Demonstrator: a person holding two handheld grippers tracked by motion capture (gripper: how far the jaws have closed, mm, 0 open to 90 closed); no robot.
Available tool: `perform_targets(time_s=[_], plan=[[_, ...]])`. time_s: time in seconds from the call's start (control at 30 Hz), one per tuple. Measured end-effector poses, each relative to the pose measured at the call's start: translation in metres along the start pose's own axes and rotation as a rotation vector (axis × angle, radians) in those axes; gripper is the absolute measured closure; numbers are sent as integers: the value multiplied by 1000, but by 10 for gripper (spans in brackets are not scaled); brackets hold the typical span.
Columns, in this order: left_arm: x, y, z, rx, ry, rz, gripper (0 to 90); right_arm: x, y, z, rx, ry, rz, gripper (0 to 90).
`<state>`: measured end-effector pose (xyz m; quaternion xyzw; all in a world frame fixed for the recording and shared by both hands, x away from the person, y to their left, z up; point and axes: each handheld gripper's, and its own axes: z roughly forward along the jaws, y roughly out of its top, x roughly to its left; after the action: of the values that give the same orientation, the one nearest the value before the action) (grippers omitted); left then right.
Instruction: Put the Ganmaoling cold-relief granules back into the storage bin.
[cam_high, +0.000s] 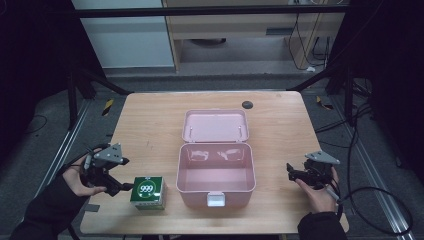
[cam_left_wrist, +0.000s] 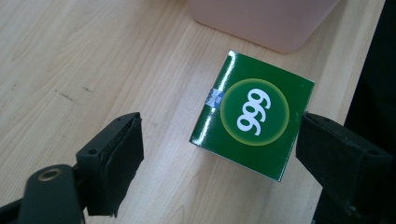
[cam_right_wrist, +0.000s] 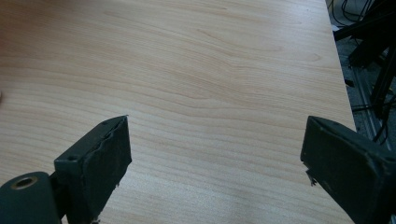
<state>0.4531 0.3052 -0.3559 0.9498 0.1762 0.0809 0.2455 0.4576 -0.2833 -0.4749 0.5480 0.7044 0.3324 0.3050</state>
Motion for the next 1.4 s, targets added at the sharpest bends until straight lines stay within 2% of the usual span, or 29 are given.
perform_targets(time_s=[0.17, 0.4, 0.83, 0.87, 1.17, 1.3, 1.4], plan=[[-5, 8, 7, 41, -25, 42, 129, 0, 0, 1, 8, 1, 2, 83], [-7, 14, 16, 81, -38, 71, 97, 0, 0, 1, 14, -5, -9, 80], [-13, 20, 30, 116, -72, 124, 58, 1, 0, 2, 21, 0, -9, 75], [-13, 20, 33, 123, -72, 137, 59, 1, 0, 2, 22, 0, -8, 74], [-16, 22, 45, 121, -99, 189, 76, 1, -1, 3, 33, -1, -9, 69], [-17, 22, 52, 154, -113, 218, 83, 1, -1, 4, 37, -1, -12, 66], [-17, 22, 56, 160, -115, 223, 82, 1, -1, 4, 40, -1, -11, 64]])
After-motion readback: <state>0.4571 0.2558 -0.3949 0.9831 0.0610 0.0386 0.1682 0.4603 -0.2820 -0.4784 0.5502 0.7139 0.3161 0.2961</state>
